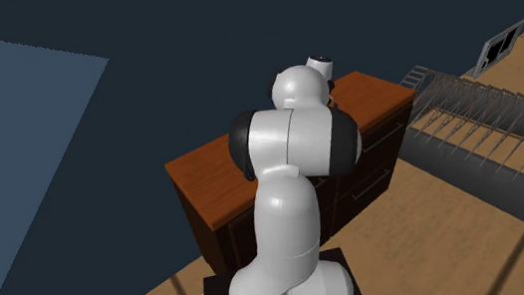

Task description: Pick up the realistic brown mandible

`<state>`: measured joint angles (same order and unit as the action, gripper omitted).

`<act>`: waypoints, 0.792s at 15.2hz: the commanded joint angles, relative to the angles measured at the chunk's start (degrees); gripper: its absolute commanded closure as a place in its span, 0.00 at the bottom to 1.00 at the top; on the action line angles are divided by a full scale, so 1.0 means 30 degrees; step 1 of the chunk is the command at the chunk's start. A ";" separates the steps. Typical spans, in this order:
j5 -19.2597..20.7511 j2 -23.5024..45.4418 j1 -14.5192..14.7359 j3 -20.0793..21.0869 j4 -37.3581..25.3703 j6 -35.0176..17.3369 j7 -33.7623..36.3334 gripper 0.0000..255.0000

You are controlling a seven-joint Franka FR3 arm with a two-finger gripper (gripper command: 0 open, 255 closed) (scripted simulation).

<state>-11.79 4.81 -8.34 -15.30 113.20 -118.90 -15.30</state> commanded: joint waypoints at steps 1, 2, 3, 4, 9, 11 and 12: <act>0.0099 -0.0149 -0.0003 -0.0016 -0.0289 0.0440 0.0111 1.00; 0.0146 -0.0228 -0.0002 -0.0021 -0.0455 0.0676 0.0169 1.00; 0.0191 -0.0302 -0.0001 -0.0025 -0.0625 0.0913 0.0226 1.00; 0.0235 -0.0373 -0.0001 -0.0029 -0.0799 0.1150 0.0282 1.00; 0.0419 -0.0668 -0.0004 -0.0046 -0.1737 0.2349 0.0540 1.00; 0.0478 -0.0757 -0.0006 -0.0052 -0.2144 0.2834 0.0635 1.00; 0.0505 -0.0796 -0.0008 -0.0054 -0.2354 0.3078 0.0681 1.00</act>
<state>-10.41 2.69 -8.44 -15.53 106.71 -110.48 -13.57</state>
